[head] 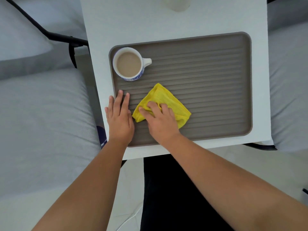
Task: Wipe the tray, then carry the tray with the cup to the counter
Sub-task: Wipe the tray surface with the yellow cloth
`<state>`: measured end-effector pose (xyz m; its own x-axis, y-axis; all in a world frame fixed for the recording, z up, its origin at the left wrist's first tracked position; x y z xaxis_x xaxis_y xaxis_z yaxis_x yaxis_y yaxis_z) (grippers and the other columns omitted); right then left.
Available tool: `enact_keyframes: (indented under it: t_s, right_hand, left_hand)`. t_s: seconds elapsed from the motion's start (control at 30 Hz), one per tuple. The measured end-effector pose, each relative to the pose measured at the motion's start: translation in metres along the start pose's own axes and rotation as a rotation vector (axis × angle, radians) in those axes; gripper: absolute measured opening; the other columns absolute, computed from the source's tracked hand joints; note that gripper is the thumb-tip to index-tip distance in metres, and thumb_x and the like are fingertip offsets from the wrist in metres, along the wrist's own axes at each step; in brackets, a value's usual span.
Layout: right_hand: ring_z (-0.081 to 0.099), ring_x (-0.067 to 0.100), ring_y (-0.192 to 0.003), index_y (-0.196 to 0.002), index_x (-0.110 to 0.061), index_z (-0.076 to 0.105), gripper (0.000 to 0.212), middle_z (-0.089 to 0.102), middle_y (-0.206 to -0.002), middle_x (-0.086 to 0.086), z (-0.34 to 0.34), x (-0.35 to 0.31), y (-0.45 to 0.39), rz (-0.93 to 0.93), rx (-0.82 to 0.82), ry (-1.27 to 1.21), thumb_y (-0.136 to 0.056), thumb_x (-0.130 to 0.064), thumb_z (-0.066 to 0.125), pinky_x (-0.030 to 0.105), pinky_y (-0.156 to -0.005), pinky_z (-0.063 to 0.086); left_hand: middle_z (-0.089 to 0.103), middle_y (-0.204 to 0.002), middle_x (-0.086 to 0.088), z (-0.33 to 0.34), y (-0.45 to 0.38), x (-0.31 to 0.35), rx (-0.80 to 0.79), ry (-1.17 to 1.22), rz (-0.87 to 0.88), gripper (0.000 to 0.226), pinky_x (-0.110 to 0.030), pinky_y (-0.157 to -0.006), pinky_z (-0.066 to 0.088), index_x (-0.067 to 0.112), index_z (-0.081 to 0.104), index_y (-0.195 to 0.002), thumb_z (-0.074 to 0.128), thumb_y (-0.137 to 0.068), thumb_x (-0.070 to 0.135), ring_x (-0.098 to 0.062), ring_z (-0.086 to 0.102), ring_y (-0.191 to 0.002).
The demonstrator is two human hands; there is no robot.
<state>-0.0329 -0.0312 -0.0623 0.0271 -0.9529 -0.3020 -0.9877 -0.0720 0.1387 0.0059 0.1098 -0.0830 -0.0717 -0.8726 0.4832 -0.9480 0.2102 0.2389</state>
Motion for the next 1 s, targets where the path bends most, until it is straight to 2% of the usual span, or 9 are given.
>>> enact_keyframes:
  t_s: [0.1,0.23,0.33,0.5,0.57,0.67,0.73,0.83,1.0]
  right_hand:
    - [0.058,0.032,-0.083,-0.113,-0.03,0.066,0.052,0.065,-0.116,0.003,-0.006,0.027,0.008,-0.099,-0.02,0.08,-0.062,-0.019,0.072,0.036,-0.065,0.045]
    - [0.058,0.033,-0.077,-0.11,-0.028,0.068,0.043,0.067,-0.112,0.007,-0.026,0.084,0.03,-0.01,-0.011,0.146,-0.068,-0.015,0.07,0.038,-0.061,0.046]
    - [0.055,0.037,-0.082,-0.117,-0.03,0.064,0.043,0.063,-0.115,0.009,-0.04,0.125,0.057,0.198,-0.01,0.16,-0.076,-0.019,0.062,0.043,-0.066,0.046]
    - [0.047,0.043,-0.101,-0.141,-0.032,0.04,0.05,0.047,-0.134,0.017,-0.049,0.153,0.101,0.597,-0.064,0.204,-0.092,-0.042,0.045,0.052,-0.086,0.039]
    - [0.045,0.044,-0.104,-0.144,-0.025,0.035,0.055,0.042,-0.138,0.02,-0.047,0.15,0.105,0.727,-0.052,0.172,-0.094,-0.043,0.046,0.052,-0.093,0.036]
    - [0.043,0.041,-0.105,-0.146,-0.019,0.033,0.057,0.037,-0.141,0.021,-0.04,0.129,0.099,0.883,-0.037,0.076,-0.094,-0.036,0.048,0.048,-0.093,0.032]
    - [0.044,0.041,-0.104,-0.144,-0.016,0.036,0.055,0.039,-0.14,0.022,-0.035,0.104,0.09,0.872,-0.034,0.012,-0.093,-0.03,0.05,0.046,-0.093,0.031]
    - [0.047,0.041,-0.105,-0.142,-0.017,0.039,0.055,0.042,-0.138,0.021,-0.024,0.063,0.079,0.717,-0.087,-0.047,-0.09,-0.022,0.053,0.044,-0.092,0.035]
    - [0.058,0.035,-0.093,-0.133,-0.019,0.052,0.07,0.057,-0.129,0.008,-0.005,-0.004,0.06,0.449,-0.178,-0.055,-0.065,-0.017,0.069,0.038,-0.079,0.049]
  left_hand:
    - [0.022,-0.16,-0.001,-0.002,0.001,0.0,-0.01,0.019,-0.002,0.056,-0.053,-0.118,0.005,0.019,0.033,-0.15,0.037,-0.098,0.001,-0.033,0.01,-0.148]
    - [0.019,-0.161,0.004,-0.003,0.002,-0.001,-0.027,0.02,-0.014,0.057,-0.048,-0.119,0.001,0.023,0.03,-0.151,0.033,-0.099,0.002,-0.028,0.005,-0.149]
    - [0.018,-0.161,0.006,-0.002,0.001,-0.001,-0.036,0.018,-0.027,0.057,-0.048,-0.119,0.001,0.024,0.028,-0.152,0.032,-0.099,0.003,-0.027,0.004,-0.15]
    - [0.015,-0.161,0.011,0.001,0.001,-0.002,-0.041,0.031,-0.068,0.06,-0.052,-0.116,-0.001,0.029,0.026,-0.152,0.031,-0.098,0.003,-0.025,0.001,-0.15]
    - [0.015,-0.161,0.011,0.001,0.002,-0.001,-0.039,0.031,-0.074,0.061,-0.054,-0.116,-0.001,0.03,0.025,-0.152,0.03,-0.098,0.002,-0.026,0.001,-0.15]
    - [0.015,-0.161,0.011,0.001,0.002,-0.002,-0.04,0.03,-0.073,0.062,-0.056,-0.116,0.0,0.03,0.024,-0.152,0.03,-0.097,0.002,-0.026,0.001,-0.15]
    - [0.015,-0.161,0.011,0.001,0.001,-0.002,-0.039,0.029,-0.073,0.062,-0.056,-0.116,0.001,0.03,0.024,-0.152,0.03,-0.097,0.002,-0.026,0.001,-0.15]
    - [0.015,-0.161,0.009,0.0,0.001,-0.001,-0.04,0.031,-0.071,0.061,-0.057,-0.117,0.001,0.028,0.025,-0.152,0.03,-0.098,0.002,-0.027,0.001,-0.15]
    - [0.018,-0.161,0.005,-0.002,0.001,0.001,-0.04,0.021,-0.067,0.06,-0.06,-0.115,0.004,0.025,0.027,-0.152,0.033,-0.098,0.002,-0.03,0.004,-0.149]
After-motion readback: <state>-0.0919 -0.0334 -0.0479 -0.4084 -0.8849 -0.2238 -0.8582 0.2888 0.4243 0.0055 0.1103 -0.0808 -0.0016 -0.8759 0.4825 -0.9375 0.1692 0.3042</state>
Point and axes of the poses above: each hand's wrist, its own y-axis away from the middle knuckle, its own z-axis out of the palm, x = y × z, the point moved 3 cm from there along -y, towards the middle knuckle
